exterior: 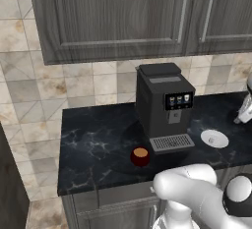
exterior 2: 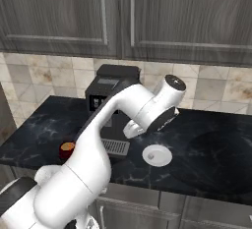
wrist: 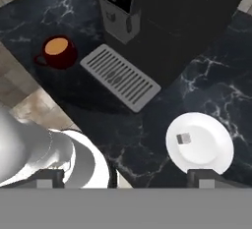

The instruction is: Take a sugar cube from the saucer and place it inside the coffee. Then, grab milk from the fridge and place it next to the coffee on the counter to sweeten the coffee.

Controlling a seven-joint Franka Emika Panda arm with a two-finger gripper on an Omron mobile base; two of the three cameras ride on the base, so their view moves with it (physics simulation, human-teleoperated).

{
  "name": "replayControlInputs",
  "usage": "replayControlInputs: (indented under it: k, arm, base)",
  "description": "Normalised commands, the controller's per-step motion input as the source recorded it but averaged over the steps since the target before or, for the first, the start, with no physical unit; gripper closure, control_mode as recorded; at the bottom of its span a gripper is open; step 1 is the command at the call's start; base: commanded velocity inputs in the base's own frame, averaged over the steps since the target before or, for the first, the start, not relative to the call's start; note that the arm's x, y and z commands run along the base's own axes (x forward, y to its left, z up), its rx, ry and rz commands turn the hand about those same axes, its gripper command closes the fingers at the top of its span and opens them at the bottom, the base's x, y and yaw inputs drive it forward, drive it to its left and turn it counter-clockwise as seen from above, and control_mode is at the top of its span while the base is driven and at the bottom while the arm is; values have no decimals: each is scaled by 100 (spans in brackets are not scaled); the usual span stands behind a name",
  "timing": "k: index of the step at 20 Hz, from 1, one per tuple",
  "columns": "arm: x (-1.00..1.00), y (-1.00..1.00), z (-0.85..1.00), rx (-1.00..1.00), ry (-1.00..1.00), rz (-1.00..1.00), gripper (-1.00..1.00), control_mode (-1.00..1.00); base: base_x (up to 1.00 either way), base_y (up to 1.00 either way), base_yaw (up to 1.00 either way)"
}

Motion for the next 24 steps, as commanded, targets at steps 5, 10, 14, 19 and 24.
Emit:
replayControlInputs:
  k: [5, 10, 14, 19, 24]
  arm:
    - [7, -60, -67, 3, -7, 34, -100, -100]
    - [11, -30, -66, 7, -10, 33, -100, -100]
    - [22, 0, -44, 13, -4, 19, -100, -100]
    - [33, 3, -31, 10, 1, 10, -100, -100]
    - [43, 13, -28, 0, 5, 8, -100, -100]
  base:
    - [0, 0, 0]
    - [0, 0, 0]
    - [0, 0, 0]
    - [0, 0, 0]
    - [0, 0, 0]
